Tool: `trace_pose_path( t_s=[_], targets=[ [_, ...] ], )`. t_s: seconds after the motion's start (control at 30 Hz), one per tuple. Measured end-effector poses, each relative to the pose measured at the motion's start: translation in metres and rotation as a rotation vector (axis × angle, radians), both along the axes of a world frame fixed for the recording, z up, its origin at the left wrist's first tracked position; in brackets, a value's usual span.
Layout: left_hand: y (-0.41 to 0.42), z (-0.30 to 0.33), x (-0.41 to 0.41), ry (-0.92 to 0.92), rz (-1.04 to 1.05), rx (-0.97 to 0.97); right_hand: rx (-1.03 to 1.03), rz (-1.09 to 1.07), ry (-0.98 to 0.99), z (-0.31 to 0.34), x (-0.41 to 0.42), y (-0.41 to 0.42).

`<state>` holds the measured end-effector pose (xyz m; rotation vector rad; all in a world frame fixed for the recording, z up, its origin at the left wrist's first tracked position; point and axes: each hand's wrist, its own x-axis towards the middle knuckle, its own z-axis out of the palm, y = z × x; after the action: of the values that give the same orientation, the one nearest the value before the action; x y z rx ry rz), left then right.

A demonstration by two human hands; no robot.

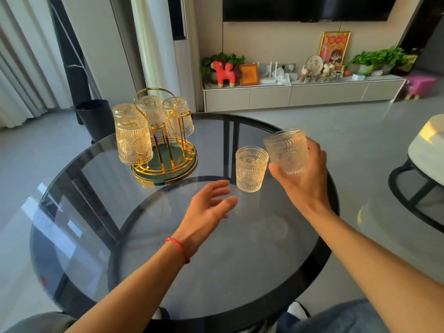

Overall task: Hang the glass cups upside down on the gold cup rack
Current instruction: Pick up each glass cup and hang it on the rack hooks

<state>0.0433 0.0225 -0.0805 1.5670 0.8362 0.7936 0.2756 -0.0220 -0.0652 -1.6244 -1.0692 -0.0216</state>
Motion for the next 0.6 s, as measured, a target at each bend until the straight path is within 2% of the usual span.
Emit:
trace_pose_path(
  t_s=[0.1,0.23,0.3,0.43,0.53,0.6],
  targets=[
    [0.000,0.024,-0.001,-0.148,-0.066,-0.051,-0.108,0.312,-0.151,0.007,-0.018,-0.012],
    [0.000,0.040,-0.008,-0.130,-0.024,-0.083,-0.185,0.507,-0.214,0.005,-0.051,-0.013],
    [0.009,0.043,-0.017,-0.183,0.021,-0.207,-0.221,0.560,-0.070,0.005,-0.060,-0.010],
    [0.035,0.041,-0.044,-0.314,0.000,-0.375,-0.308,0.726,0.477,0.006,-0.079,0.000],
    [0.051,0.030,-0.057,-0.385,-0.045,-0.402,-0.268,0.662,0.538,0.007,-0.096,0.015],
    [0.061,0.025,-0.066,-0.334,-0.061,-0.316,-0.228,0.573,0.502,0.012,-0.104,0.026]
  ],
)
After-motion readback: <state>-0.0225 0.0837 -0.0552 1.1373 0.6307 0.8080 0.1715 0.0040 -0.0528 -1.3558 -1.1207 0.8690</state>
